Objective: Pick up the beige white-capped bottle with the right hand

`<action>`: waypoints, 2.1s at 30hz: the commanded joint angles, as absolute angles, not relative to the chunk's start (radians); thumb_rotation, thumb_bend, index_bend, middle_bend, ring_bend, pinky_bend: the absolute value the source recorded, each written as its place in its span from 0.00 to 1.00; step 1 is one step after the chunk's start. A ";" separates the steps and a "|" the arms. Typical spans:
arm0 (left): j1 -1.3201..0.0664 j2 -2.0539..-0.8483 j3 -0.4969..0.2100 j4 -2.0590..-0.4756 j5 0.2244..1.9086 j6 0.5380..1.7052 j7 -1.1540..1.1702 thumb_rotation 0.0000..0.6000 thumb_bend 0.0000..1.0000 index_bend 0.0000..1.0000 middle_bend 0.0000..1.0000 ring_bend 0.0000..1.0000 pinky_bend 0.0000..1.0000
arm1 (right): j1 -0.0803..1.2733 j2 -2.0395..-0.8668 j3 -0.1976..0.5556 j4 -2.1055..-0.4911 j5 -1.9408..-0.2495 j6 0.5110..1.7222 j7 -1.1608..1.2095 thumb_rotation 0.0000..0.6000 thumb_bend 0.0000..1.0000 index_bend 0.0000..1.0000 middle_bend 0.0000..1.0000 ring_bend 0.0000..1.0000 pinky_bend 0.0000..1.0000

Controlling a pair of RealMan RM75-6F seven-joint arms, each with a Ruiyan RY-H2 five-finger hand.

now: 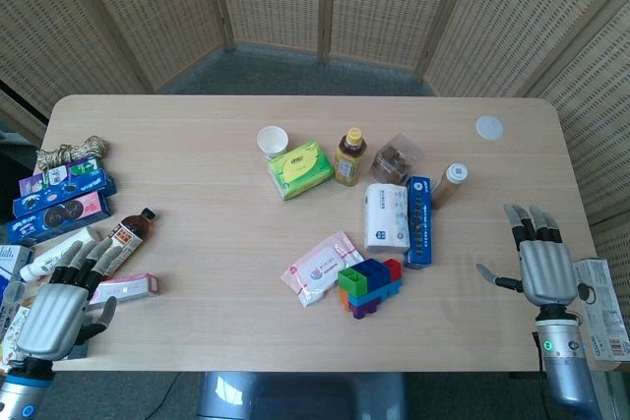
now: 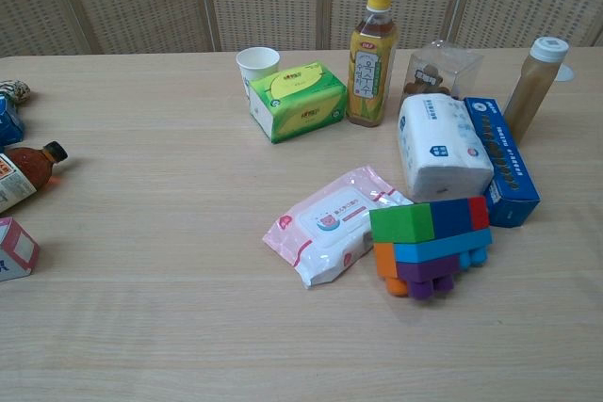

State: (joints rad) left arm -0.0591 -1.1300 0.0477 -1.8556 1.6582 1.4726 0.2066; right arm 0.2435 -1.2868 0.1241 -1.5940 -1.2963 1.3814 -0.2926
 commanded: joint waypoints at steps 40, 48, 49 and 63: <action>-0.053 -1.127 0.074 -1.880 1.678 1.474 0.220 1.00 0.54 0.10 0.05 0.00 0.00 | 0.484 -1.490 0.314 -1.279 -1.145 1.019 0.150 0.49 0.15 0.00 0.00 0.00 0.00; -0.056 -1.129 0.072 -1.888 1.671 1.466 0.235 1.00 0.54 0.11 0.05 0.00 0.00 | 0.538 -1.556 0.322 -1.101 -1.133 0.939 0.228 0.43 0.14 0.00 0.00 0.00 0.00; -0.057 -1.130 0.071 -1.889 1.670 1.465 0.237 1.00 0.54 0.11 0.05 0.00 0.00 | 0.542 -1.562 0.324 -1.084 -1.132 0.933 0.237 0.42 0.14 0.00 0.00 0.00 0.00; -0.057 -1.126 0.070 -1.919 1.663 1.460 0.278 1.00 0.54 0.10 0.05 0.00 0.00 | 0.596 -1.650 0.318 -0.844 -1.135 0.830 0.347 0.41 0.15 0.00 0.00 0.00 0.00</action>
State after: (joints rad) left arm -0.0569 -1.1266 0.0702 -1.9186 1.6635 1.4595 0.2780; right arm 0.5867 -1.6339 0.3219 -0.8670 -1.1335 0.8454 0.3344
